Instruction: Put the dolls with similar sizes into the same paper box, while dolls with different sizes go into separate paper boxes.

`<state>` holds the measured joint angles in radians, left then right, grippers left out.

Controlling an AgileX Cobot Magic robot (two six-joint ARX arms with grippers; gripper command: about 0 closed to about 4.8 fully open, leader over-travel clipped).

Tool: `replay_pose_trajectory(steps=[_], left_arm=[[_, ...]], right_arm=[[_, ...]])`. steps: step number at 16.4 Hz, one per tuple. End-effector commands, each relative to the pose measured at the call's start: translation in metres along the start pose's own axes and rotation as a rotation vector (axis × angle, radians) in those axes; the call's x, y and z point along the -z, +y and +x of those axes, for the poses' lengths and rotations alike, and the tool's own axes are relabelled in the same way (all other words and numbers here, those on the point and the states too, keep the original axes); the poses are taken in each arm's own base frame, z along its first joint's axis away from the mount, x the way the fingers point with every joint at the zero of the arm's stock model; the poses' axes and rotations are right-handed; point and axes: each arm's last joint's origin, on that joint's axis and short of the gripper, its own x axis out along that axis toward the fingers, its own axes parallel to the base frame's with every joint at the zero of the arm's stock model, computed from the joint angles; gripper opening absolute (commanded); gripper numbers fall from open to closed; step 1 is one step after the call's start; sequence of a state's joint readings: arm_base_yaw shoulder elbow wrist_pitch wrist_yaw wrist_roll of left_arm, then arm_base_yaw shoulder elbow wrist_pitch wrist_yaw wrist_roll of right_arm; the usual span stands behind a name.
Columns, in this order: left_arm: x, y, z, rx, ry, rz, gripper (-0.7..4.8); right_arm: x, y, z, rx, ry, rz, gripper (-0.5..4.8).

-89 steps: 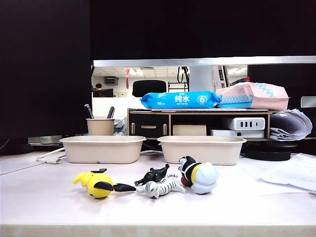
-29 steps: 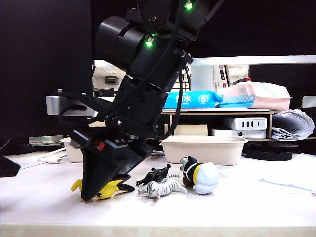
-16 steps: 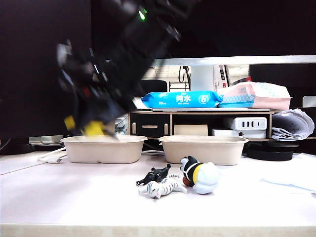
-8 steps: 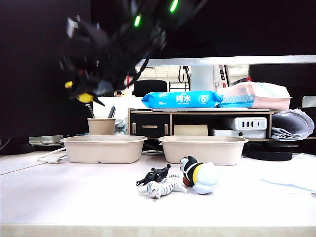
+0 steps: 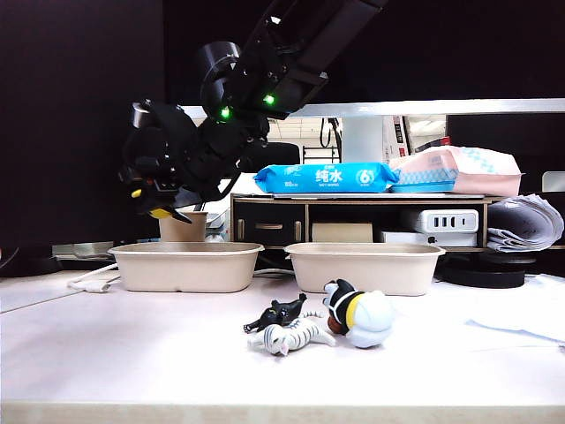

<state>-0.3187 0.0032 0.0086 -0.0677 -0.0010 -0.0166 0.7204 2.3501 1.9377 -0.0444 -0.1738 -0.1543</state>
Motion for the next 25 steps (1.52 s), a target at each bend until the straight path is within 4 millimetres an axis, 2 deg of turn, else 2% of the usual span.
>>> replay_pose_trajectory(steps=[1, 3, 8, 10, 12, 14, 16, 20, 25], left_arm=[[-0.001, 0.000, 0.000, 0.002, -0.010, 0.002, -0.05], [-0.001, 0.000, 0.000, 0.002, -0.010, 0.002, -0.05], [-0.001, 0.000, 0.000, 0.002, -0.005, 0.002, -0.05], [0.004, -0.001, 0.004, 0.006, 0.055, 0.002, -0.05], [0.014, -0.009, 0.010, 0.087, 0.183, 0.016, -0.05], [0.023, -0.020, 0.013, 0.179, 0.288, 0.040, -0.05], [0.032, -0.031, 0.014, 0.268, 0.377, 0.066, -0.05], [0.034, -0.035, 0.014, 0.301, 0.399, 0.078, -0.05], [0.034, -0.035, 0.014, 0.302, 0.397, 0.079, -0.05]], right_arm=[[-0.009, 0.000, -0.008, 0.002, 0.005, 0.024, 1.75], [-0.010, 0.002, -0.010, -0.002, 0.014, 0.025, 2.23], [-0.009, 0.003, -0.013, 0.006, 0.058, 0.032, 2.30], [-0.018, 0.005, -0.032, -0.006, 0.138, 0.048, 2.30], [-0.027, 0.010, -0.065, -0.037, 0.287, 0.026, 2.35], [-0.025, 0.014, -0.087, -0.074, 0.444, 0.000, 2.35], [-0.011, 0.016, -0.103, -0.129, 0.640, -0.022, 2.35], [0.003, 0.017, -0.117, -0.182, 0.828, -0.014, 2.35], [0.008, 0.010, -0.131, -0.207, 0.935, -0.002, 2.34]])
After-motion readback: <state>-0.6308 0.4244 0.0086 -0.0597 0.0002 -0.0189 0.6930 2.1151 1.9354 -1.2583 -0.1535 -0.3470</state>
